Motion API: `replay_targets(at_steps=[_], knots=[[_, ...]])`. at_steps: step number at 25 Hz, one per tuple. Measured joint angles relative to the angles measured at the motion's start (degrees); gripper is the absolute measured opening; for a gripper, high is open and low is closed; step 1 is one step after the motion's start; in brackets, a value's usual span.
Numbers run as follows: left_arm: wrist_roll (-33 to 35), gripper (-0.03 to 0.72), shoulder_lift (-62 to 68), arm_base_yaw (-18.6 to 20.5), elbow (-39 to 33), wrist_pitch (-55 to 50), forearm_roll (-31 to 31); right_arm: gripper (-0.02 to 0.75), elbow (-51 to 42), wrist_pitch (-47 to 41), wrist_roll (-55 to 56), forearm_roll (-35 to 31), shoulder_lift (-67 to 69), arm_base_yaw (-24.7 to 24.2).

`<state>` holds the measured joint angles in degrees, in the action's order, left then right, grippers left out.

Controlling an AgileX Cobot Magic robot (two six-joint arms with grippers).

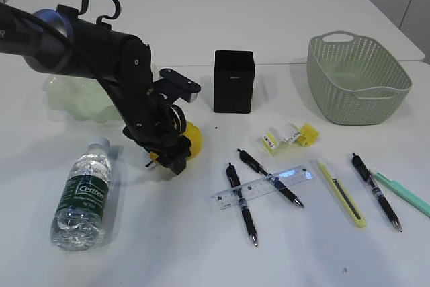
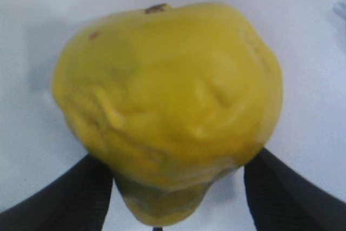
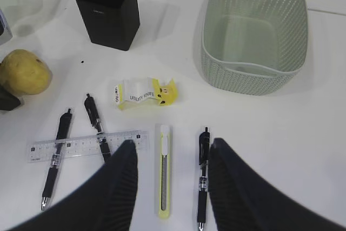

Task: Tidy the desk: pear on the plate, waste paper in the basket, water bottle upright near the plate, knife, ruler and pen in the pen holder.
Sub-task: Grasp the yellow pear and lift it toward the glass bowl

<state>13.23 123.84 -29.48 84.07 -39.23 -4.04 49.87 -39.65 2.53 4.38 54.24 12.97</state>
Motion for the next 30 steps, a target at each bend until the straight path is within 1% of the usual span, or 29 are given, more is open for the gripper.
replay_targets(at_steps=[10,13,16,30], knots=[[0.00,0.356,0.00,0.00,0.00,-0.46,0.75,0.322,0.00,0.00,0.00,0.31,0.00,0.00],[0.00,0.319,0.00,0.00,0.00,-0.46,1.53,0.322,0.00,0.00,0.00,0.31,0.00,0.00],[0.00,0.305,0.00,0.00,0.00,-0.59,1.99,0.322,0.00,0.00,0.00,0.40,0.00,0.00],[0.04,0.302,-0.24,0.00,0.13,-1.18,2.34,0.322,0.00,0.00,0.00,0.40,0.00,0.00]])
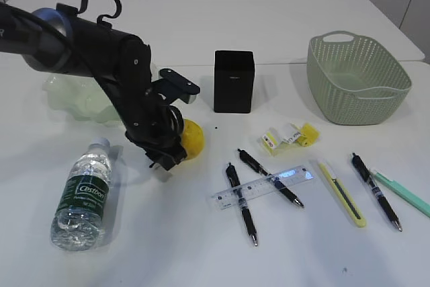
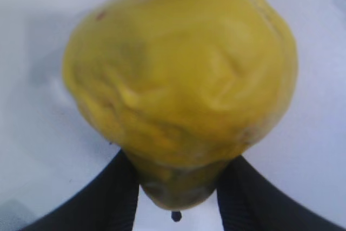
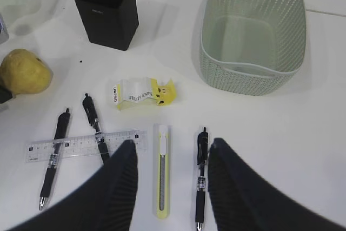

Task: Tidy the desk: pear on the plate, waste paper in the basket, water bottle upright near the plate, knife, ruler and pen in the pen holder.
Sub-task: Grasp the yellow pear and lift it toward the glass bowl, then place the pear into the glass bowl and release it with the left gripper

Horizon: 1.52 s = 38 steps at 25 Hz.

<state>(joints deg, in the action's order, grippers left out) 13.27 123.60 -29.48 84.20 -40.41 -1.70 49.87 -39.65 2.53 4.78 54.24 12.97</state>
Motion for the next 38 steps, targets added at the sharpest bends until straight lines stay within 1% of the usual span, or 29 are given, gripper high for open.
replay_targets(at_steps=[5,10,17,22,27,35,38], knots=[[0.00,0.302,-1.90,0.00,0.00,-0.83,1.70,0.322,0.00,0.00,0.00,0.00,0.00,0.00],[0.00,0.302,-3.52,0.00,0.00,-1.41,1.70,0.322,0.00,0.00,0.00,0.00,0.00,0.00],[0.00,0.302,-6.59,0.00,0.00,-2.31,3.24,0.322,0.00,0.00,0.00,0.00,0.00,0.00],[0.00,0.302,-8.26,0.00,0.00,-3.89,5.06,0.322,0.00,0.00,0.00,0.00,0.00,0.00],[0.00,0.302,-10.01,0.00,0.00,-4.61,5.33,0.322,0.00,0.00,0.00,0.00,0.00,0.00],[0.09,0.302,-12.07,0.00,0.00,-6.90,10.33,0.322,0.00,0.00,0.00,0.00,0.00,0.00],[-2.09,0.302,-12.21,0.68,0.00,-6.99,11.08,0.322,0.00,0.00,0.00,0.00,0.00,0.00]])
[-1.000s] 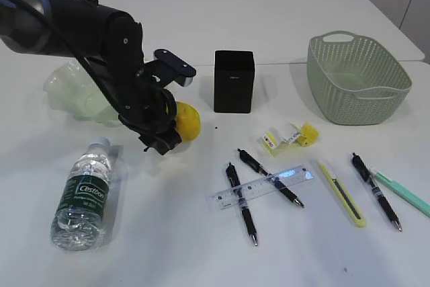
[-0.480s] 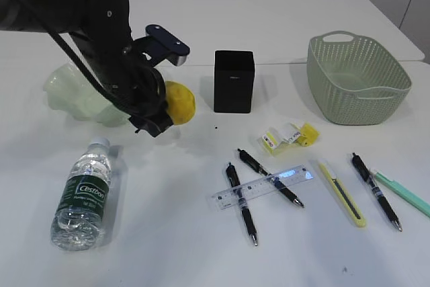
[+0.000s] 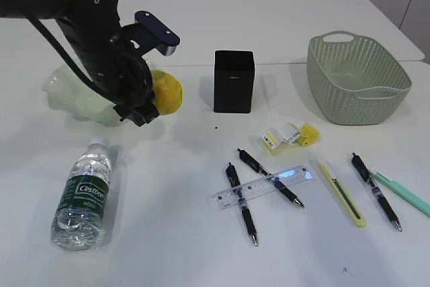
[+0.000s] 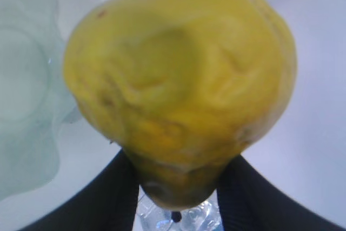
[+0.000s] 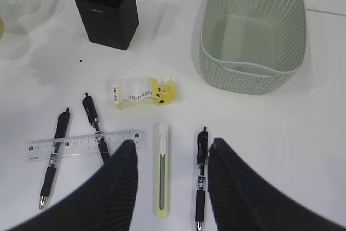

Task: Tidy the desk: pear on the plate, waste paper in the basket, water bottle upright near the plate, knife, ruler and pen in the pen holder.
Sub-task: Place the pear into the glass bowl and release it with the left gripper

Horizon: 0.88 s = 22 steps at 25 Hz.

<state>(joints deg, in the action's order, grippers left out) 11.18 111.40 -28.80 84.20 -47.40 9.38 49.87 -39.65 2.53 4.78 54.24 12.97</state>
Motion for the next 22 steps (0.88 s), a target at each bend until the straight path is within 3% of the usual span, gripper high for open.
replay_targets(at_steps=[9,22], knots=[[-0.98,0.302,-1.23,3.56,0.00,-1.02,0.65,0.322,0.00,-0.11,0.00,0.00,0.00,0.00],[-1.11,0.302,-1.70,3.68,0.00,-1.22,1.59,0.321,0.00,-0.11,0.00,0.00,0.00,0.00]])
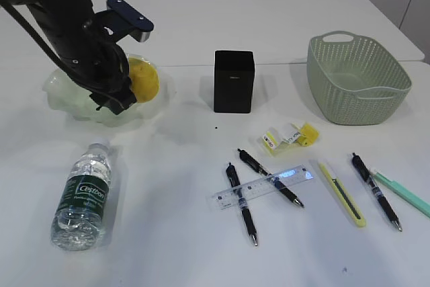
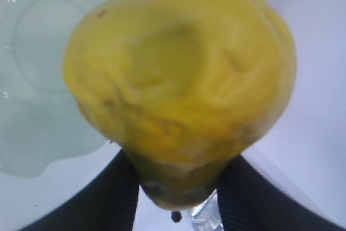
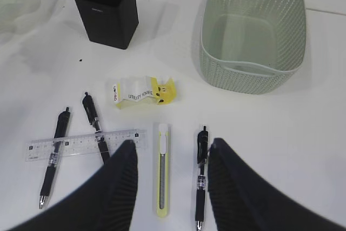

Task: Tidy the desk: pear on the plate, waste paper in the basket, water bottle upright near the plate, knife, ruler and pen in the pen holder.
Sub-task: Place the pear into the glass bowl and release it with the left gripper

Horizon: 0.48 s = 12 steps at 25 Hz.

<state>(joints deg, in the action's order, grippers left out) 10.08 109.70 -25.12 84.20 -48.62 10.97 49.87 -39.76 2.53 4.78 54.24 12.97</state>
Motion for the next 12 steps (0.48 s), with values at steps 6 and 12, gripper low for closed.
replay_targets(at_steps=[6,12], knots=[[-0.95,0.302,0.00,1.73,0.00,1.99,-0.11,0.321,0.00,0.00,0.00,0.00,0.00,0.00],[-1.71,0.303,0.00,9.12,0.43,4.81,-3.34,0.321,0.00,0.00,0.00,0.00,0.00,0.00]])
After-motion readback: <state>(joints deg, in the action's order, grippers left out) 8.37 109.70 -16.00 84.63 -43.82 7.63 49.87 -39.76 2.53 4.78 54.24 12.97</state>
